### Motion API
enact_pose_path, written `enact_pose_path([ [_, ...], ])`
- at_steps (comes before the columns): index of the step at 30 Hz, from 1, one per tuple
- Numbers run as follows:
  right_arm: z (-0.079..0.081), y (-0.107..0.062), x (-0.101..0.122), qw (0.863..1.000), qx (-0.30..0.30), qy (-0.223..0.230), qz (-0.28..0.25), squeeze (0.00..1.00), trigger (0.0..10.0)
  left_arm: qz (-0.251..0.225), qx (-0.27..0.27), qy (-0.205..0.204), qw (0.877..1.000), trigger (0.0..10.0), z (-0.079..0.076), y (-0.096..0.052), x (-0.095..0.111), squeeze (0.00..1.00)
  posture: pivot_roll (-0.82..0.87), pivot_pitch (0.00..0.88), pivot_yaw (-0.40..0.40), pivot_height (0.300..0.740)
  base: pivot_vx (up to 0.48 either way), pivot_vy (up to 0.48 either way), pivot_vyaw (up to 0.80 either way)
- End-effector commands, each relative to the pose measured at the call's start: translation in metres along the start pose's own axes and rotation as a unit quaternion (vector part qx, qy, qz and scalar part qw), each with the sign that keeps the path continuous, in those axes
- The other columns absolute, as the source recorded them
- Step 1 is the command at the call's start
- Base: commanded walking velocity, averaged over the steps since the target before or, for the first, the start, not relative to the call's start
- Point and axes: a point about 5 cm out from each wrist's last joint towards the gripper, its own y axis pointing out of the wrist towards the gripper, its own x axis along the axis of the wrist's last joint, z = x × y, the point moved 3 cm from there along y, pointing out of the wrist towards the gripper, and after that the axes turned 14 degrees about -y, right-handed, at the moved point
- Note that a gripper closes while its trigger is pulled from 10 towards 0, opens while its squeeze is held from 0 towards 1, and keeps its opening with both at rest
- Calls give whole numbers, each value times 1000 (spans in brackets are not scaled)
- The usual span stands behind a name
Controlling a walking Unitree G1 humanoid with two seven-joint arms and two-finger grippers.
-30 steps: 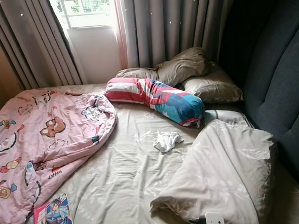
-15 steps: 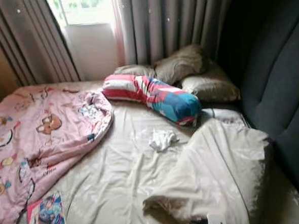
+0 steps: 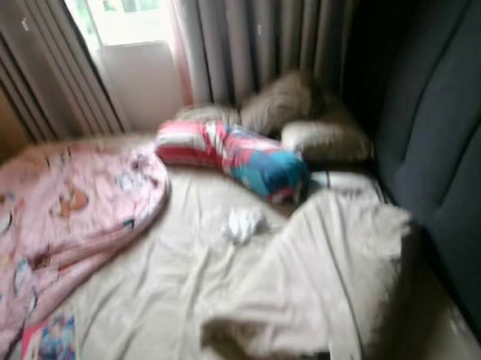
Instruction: Clean up the room
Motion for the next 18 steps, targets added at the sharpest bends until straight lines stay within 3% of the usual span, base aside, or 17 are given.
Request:
enact_pose_path([
  [1, -1, -1, -1, 1000, -3, 6, -1, 0, 10000, 15, 7, 3, 1000, 10000, 5, -2, -9, 0, -78, 0, 19, 740, 0, 0, 0],
  [18, -2, -1, 4, 999, -8, 19, -25, 0, 10000, 14, 10, -2, 1000, 10000, 7, -3, -9, 0, -78, 0, 18, 740, 0, 0, 0],
])
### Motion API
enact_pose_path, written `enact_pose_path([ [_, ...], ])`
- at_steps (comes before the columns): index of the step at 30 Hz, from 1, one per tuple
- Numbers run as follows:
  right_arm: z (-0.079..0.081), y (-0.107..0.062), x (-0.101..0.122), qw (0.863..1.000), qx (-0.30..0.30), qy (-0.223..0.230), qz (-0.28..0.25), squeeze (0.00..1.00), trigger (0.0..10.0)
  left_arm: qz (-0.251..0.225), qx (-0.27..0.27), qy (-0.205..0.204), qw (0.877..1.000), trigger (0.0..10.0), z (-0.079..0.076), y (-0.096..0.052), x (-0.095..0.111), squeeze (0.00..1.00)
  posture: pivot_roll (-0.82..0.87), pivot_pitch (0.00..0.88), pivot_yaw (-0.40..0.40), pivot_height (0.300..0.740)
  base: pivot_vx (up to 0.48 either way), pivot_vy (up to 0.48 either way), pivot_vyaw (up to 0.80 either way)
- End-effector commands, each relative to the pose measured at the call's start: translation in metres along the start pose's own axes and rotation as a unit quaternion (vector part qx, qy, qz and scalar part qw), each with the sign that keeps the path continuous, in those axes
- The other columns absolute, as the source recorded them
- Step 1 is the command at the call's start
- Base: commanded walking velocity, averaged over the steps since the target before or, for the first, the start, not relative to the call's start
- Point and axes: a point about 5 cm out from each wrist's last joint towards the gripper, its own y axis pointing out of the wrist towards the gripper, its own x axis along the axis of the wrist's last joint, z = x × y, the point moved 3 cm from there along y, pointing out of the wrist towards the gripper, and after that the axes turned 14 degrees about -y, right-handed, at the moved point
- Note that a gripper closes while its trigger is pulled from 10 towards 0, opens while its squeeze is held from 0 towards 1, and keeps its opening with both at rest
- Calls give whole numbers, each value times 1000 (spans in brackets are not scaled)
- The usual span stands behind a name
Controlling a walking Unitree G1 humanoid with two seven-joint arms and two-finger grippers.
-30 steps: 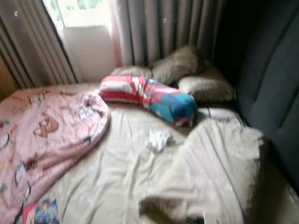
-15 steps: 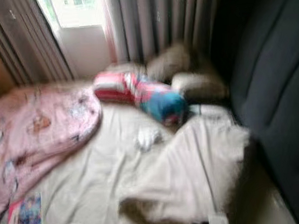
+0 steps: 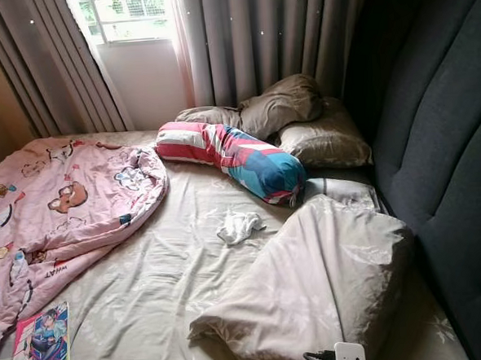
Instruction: Clean up the room
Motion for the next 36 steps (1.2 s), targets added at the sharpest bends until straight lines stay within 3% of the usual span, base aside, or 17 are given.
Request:
enact_pose_path([
  [1, -1, 0, 2, 1000, -2, 8, -9, 0, 10000, 7, 8, 1, 1000, 10000, 6, -1, -4, 0, -78, 0, 18, 740, 0, 0, 0],
  [12, -2, 0, 9, 999, -5, 13, -38, 0, 10000, 1, 7, -7, 1000, 10000, 5, -1, -2, 0, -78, 0, 14, 740, 0, 0, 0],
  [20, -2, 0, 7, 999, -7, 15, -29, 0, 10000, -4, 10, -11, 1000, 10000, 6, -1, 0, 0, -76, 0, 12, 740, 0, 0, 0],
  [29, 0, 0, 7, 999, 2, 18, -29, 0, 10000, -11, 14, -22, 1000, 10000, 8, -1, 3, 0, -77, 0, 15, 675, 0, 0, 0],
  [36, 0, 0, 10, 999, 3, 24, -39, 0, 10000, -12, 12, -23, 1000, 10000, 7, -1, 3, 0, -76, 0, 16, 661, 0, 0, 0],
])
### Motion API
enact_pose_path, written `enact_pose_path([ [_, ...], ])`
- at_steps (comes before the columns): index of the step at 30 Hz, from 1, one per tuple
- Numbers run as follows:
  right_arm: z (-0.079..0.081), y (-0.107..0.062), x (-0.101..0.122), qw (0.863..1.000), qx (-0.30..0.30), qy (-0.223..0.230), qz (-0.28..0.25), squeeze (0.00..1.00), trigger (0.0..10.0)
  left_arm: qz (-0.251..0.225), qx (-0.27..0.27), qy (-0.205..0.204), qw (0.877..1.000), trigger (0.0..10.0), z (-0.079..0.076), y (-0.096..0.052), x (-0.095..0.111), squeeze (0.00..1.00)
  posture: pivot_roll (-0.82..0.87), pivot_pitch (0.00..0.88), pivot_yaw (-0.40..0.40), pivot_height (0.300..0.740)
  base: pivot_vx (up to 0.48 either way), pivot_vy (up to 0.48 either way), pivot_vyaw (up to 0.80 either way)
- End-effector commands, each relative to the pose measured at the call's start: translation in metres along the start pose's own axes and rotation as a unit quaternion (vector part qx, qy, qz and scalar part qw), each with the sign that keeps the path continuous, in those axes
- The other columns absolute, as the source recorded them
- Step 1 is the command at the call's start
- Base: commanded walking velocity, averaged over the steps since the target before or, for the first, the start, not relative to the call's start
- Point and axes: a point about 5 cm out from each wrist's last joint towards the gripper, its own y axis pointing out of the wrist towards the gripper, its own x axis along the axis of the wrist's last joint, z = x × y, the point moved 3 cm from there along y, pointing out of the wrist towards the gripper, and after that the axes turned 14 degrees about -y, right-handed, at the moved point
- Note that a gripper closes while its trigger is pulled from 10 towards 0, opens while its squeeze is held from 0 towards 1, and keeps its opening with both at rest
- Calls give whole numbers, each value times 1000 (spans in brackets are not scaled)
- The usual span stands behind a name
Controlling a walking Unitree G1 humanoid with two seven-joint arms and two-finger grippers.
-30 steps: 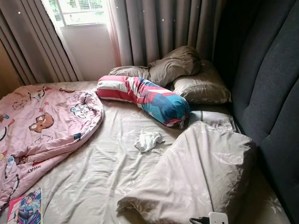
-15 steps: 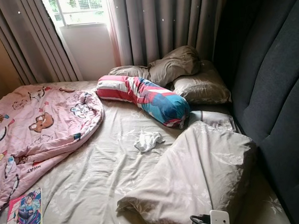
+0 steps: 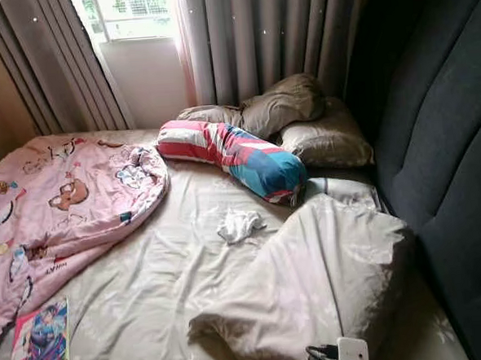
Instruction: Clean up the room
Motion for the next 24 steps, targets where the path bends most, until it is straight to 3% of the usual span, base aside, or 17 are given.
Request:
enact_pose_path([
  [1, 0, 0, 1, 1000, -1, 8, -4, 0, 10000, 2, 7, -4, 1000, 10000, 5, -1, -1, 0, -76, 0, 17, 661, 0, 0, 0],
  [4, 0, 0, 1, 1000, 0, 9, -6, 0, 10000, -6, 6, -4, 1000, 10000, 4, 0, 3, 0, -78, 0, 17, 661, 0, 0, 0],
  [8, 1, 0, 3, 1000, 6, 11, -12, 0, 10000, -79, 13, -15, 997, 10000, 1, 3, 38, 0, -79, 0, 18, 661, 0, 0, 0],
  [9, 1, 0, 3, 1000, 6, 11, -12, 0, 10000, -79, 13, -15, 997, 10000, 1, 3, 38, 0, -79, 0, 18, 661, 0, 0, 0],
  [11, 2, 0, 5, 1000, 14, 8, -21, 0, 10000, -146, -8, -29, 989, 10000, -12, 5, 76, 0, -77, 0, 18, 661, 0, 0, 0],
  [14, 2, 0, 5, 1000, 15, 8, -22, 0, 10000, -172, -23, -33, 984, 10000, -20, 5, 92, 0, -79, 0, 19, 661, 0, 0, 0],
  [17, 2, 0, 7, 1000, 15, 6, -26, 0, 10000, -211, -52, -35, 975, 10000, -39, 4, 118, 0, -77, 0, 21, 661, 0, 0, 0],
  [24, 3, 1, 7, 1000, 17, -1, -25, 0, 10000, -240, -75, -32, 967, 10000, -56, 1, 134, 0, -80, 0, 24, 646, 0, 0, 0],
])
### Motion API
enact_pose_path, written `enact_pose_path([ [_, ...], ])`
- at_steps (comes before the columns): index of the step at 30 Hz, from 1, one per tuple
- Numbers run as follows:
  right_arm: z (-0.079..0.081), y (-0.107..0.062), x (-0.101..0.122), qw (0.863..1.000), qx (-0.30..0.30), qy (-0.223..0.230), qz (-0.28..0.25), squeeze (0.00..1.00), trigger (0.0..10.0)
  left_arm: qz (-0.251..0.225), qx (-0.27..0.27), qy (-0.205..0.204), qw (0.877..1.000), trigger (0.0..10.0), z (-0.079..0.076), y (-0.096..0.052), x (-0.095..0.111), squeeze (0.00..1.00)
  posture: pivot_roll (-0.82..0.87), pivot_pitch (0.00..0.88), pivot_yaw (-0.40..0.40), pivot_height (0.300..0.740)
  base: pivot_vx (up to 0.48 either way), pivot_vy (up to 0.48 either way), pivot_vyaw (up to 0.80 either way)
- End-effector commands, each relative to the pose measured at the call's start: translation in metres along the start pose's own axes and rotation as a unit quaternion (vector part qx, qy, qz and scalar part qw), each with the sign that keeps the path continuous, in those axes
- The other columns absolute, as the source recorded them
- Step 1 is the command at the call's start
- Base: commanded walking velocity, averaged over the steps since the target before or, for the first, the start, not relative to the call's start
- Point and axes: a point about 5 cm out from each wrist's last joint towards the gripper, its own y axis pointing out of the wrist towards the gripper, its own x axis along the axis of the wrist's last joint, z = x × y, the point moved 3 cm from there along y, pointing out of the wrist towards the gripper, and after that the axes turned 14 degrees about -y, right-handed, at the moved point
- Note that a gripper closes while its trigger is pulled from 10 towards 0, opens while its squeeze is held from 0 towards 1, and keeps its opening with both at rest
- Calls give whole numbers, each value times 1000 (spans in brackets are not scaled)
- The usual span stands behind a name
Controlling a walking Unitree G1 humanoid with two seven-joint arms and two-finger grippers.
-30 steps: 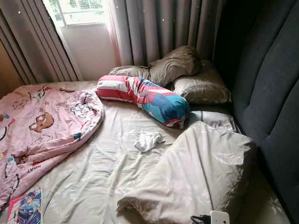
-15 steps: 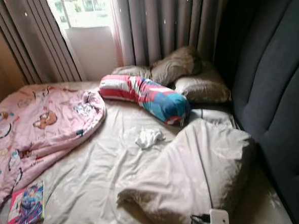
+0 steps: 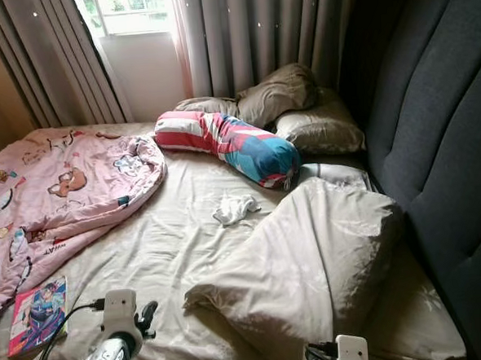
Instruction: Clean up the room
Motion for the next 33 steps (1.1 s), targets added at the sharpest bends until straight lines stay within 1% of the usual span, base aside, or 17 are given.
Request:
enact_pose_path([
  [1, 1, 1, 3, 1000, 2, -1, -9, 0, 10000, -7, -4, -6, 1000, 10000, -3, 1, 2, 0, -81, 0, 24, 646, 0, 0, 0],
  [2, 1, 1, 5, 1000, 1, 1, -16, 0, 10000, -7, -5, -6, 1000, 10000, -3, 1, 2, 0, -80, 0, 24, 646, 0, 0, 0],
  [5, 1, 1, 4, 1000, -1, -9, -11, 0, 10000, -12, -8, -6, 1000, 10000, -5, 1, 3, 0, -80, 0, 24, 646, 0, 0, 0],
  [16, 1, 1, 10, 999, 2, 5, -34, 0, 10000, -22, -20, -11, 999, 10000, -11, 2, 7, 0, -79, 5, 25, 646, 0, 0, 0],
  [19, 2, 0, 15, 998, 10, -6, -56, 0, 10000, -31, -24, -12, 999, 10000, -14, 3, 10, 0, -82, 0, 28, 646, 0, 0, 0],
  [29, 3, -1, 18, 997, 14, -14, -69, 0, 10000, -41, -33, -13, 999, 10000, -15, 3, 14, 0, -84, 0, 29, 646, 0, 0, 0],
  [33, 4, -1, 19, 997, 20, -26, -74, 0, 10000, -42, -34, -13, 998, 10000, -15, 3, 15, 0, -84, 0, 29, 646, 0, 0, 0],
])
